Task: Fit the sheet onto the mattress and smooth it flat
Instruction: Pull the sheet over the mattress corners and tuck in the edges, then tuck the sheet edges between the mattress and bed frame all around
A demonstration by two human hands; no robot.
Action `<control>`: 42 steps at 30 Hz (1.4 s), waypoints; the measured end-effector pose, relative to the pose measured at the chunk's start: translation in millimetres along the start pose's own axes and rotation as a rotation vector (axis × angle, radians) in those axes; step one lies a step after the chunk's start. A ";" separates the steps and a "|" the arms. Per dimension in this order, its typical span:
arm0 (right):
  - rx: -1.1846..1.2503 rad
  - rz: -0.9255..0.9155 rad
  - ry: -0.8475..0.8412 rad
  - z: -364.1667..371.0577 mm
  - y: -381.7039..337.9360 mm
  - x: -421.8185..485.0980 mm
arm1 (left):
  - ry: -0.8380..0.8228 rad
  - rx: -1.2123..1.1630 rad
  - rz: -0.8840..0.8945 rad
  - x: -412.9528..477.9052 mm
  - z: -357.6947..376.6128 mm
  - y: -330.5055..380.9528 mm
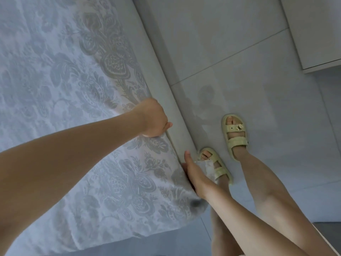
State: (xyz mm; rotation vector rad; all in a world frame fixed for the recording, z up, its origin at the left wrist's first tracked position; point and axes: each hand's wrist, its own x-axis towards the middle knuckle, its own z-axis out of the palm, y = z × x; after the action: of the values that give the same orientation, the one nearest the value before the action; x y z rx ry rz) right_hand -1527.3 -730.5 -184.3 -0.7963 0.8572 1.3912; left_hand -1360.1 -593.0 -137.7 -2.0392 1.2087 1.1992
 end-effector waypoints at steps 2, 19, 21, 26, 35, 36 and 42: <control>-0.028 -0.106 0.153 -5.2 9.3 -12.6 | -0.104 0.043 -0.024 6.3 -10.1 6.6; -0.638 -0.649 0.294 2.9 -26.3 -107.3 | 0.933 -1.107 -0.789 -124.4 25.6 78.9; -0.853 -0.665 0.253 20.5 -43.3 -118.6 | 0.998 -1.246 -0.990 -149.5 33.5 99.5; -1.545 -0.715 0.046 88.8 -66.9 -139.0 | 1.037 -1.823 -1.630 -194.8 58.2 175.3; -2.424 -0.807 -0.666 176.4 -6.0 -114.3 | 0.959 -2.813 -2.330 -153.3 78.3 361.8; -2.505 -0.797 -0.758 181.0 5.8 -108.1 | 1.006 -2.941 -2.348 -142.7 75.1 376.0; -2.889 -0.771 -1.555 183.1 70.8 -64.6 | 1.248 -3.551 -2.154 -86.7 52.9 414.4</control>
State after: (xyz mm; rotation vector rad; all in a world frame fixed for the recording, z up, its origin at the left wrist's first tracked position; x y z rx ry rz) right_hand -1590.3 -599.5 -37.3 0.8849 2.7810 -0.8090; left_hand -1763.0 -719.6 -77.0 0.0677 1.8677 0.5258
